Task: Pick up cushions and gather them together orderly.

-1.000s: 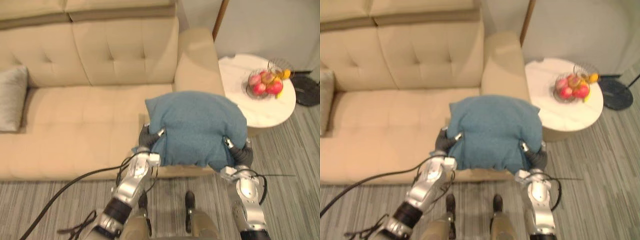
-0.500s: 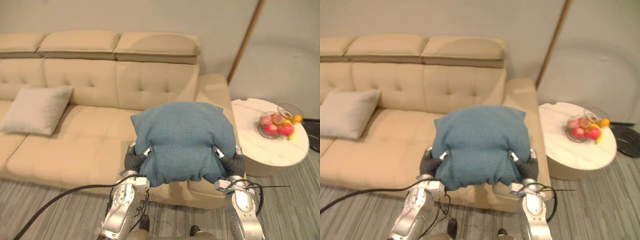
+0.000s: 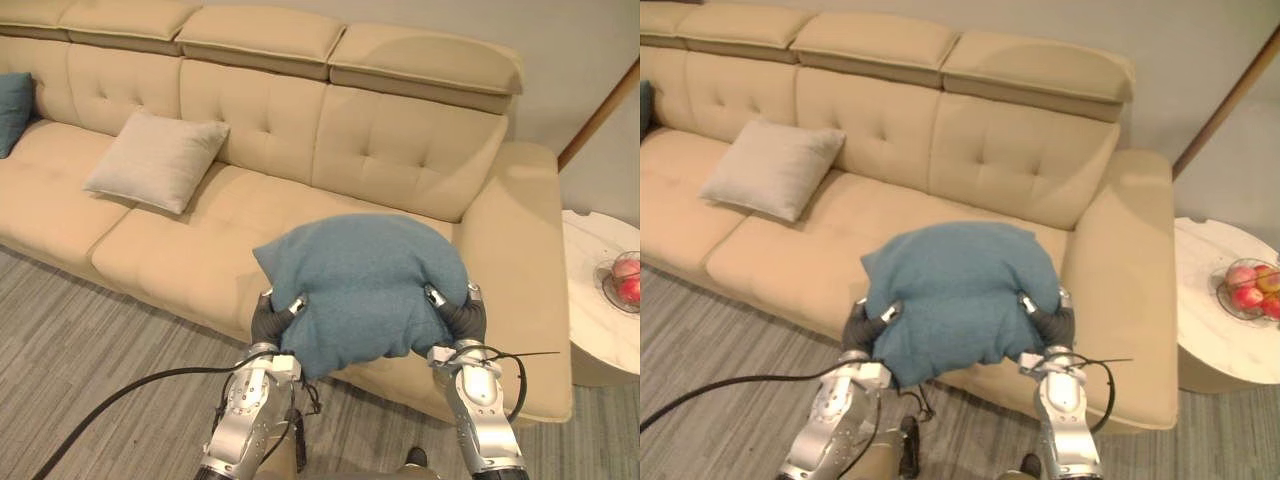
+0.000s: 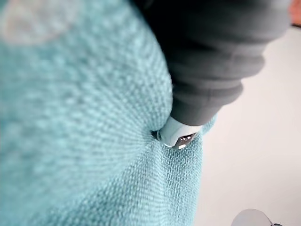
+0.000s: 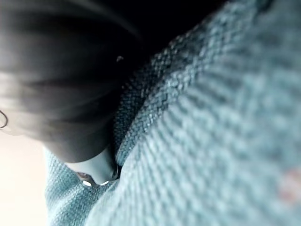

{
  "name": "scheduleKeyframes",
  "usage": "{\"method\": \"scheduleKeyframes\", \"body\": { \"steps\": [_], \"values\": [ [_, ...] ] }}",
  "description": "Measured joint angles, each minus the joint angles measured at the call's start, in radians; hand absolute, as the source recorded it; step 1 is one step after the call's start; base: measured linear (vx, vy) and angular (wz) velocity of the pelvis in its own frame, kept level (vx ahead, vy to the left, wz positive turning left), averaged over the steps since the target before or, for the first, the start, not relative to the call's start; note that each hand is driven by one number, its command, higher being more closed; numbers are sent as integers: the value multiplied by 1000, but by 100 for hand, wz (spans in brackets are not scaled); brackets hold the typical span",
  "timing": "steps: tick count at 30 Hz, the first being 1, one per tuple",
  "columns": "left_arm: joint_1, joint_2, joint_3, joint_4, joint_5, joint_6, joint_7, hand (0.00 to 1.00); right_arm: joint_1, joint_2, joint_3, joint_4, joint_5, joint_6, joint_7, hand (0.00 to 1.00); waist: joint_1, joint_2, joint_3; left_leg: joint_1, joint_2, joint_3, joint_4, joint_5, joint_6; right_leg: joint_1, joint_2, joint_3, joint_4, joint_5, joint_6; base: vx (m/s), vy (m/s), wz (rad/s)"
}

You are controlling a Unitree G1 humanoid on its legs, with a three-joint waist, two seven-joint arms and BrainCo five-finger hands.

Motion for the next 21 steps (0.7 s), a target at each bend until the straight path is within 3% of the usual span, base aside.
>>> {"method": "scheduleKeyframes", "body": {
  "steps": [1, 2, 4, 6, 8, 10, 13, 15, 16, 17, 18, 19, 21],
  "values": [
    [0, 1, 1, -1, 0, 0, 0, 100, 0, 2, 1, -1, 0, 1, 0, 100, 0, 1, 1, 6, -1, 7, -5, -2, 4, -18, -2, 0, 34, 5, -42, 74, 402, -45],
    [4, 1, 2, -1, 0, 0, 0, 100, 2, 14, 0, -9, 0, 3, 0, 100, -2, 2, 4, 28, -10, 14, -24, -5, 9, -65, 12, 37, 136, -44, -41, 86, 342, -16],
    [18, 1, 2, -1, -1, -1, -8, 100, 14, 31, 0, -29, 0, 3, 2, 100, -16, -5, 3, 74, -33, 16, -71, -3, 7, -88, 100, 110, 241, -167, 37, 98, 240, 0],
    [21, 1, 2, -5, -2, -1, -23, 100, 15, 31, -1, -55, 0, 2, 5, 100, -15, -14, 1, 121, -68, 25, -142, 12, 22, -92, 226, 137, 247, -257, 76, 157, 139, 2],
    [21, 0, 3, -11, -2, -2, -32, 100, 12, 28, -2, -56, 1, -1, 5, 100, -9, -19, -3, 167, -111, 23, -222, 45, 48, -82, 303, 133, 175, -292, 42, 203, 108, 14],
    [19, -2, 3, -17, -1, -1, -37, 100, 13, 14, -3, -55, 2, -1, 3, 100, -22, -14, -3, 186, -140, 2, -238, 66, 71, -56, 334, 143, 83, -277, -70, 244, 45, 45],
    [24, -8, 3, -18, 0, 1, -37, 100, 14, 6, -3, -56, 3, 0, 3, 100, -24, -13, -2, 184, -152, -44, -189, 65, 70, 3, 326, 132, 63, -266, -74, 247, 1, 49],
    [40, -14, 4, -22, -1, 1, -40, 100, 19, 2, -1, -62, 2, 2, 3, 100, -20, -5, 8, 177, -132, -22, -53, 63, 67, 6, 327, 133, 132, -287, -72, 123, -37, 30],
    [56, -14, 5, -42, -1, 2, -42, 100, 33, 3, 2, -85, 2, 3, 3, 100, -14, -7, 8, 158, -124, 2, 22, 56, 55, 26, 324, 142, 83, -250, -77, 21, -48, 18],
    [73, -17, 5, -75, 0, 1, -50, 100, 51, 2, 3, -134, 2, 3, 3, 100, -13, -6, 8, 117, -107, 22, 138, 46, 39, 52, 317, 138, 51, -256, -87, 5, -36, 11],
    [84, -26, 5, -99, 0, -2, -62, 100, 61, -4, 1, -175, 2, 2, 1, 100, -9, -3, 7, 58, -71, 42, 242, 12, 46, 83, 325, 145, 12, -265, -95, 101, 7, -17],
    [87, -31, 7, -113, 1, -7, -68, 100, 53, -4, 0, -201, 1, -1, 1, 100, 12, 20, -4, 21, 10, 41, 276, -43, 35, 91, 350, 162, -9, -260, -101, 116, 33, -28],
    [86, -39, 14, -113, 1, -9, -79, 100, 51, -5, 0, -211, 1, -7, 0, 100, 12, 14, -2, 17, 56, -11, 186, -60, -2, 98, 353, 171, -8, -261, -101, 138, 81, -29]
  ]
}}
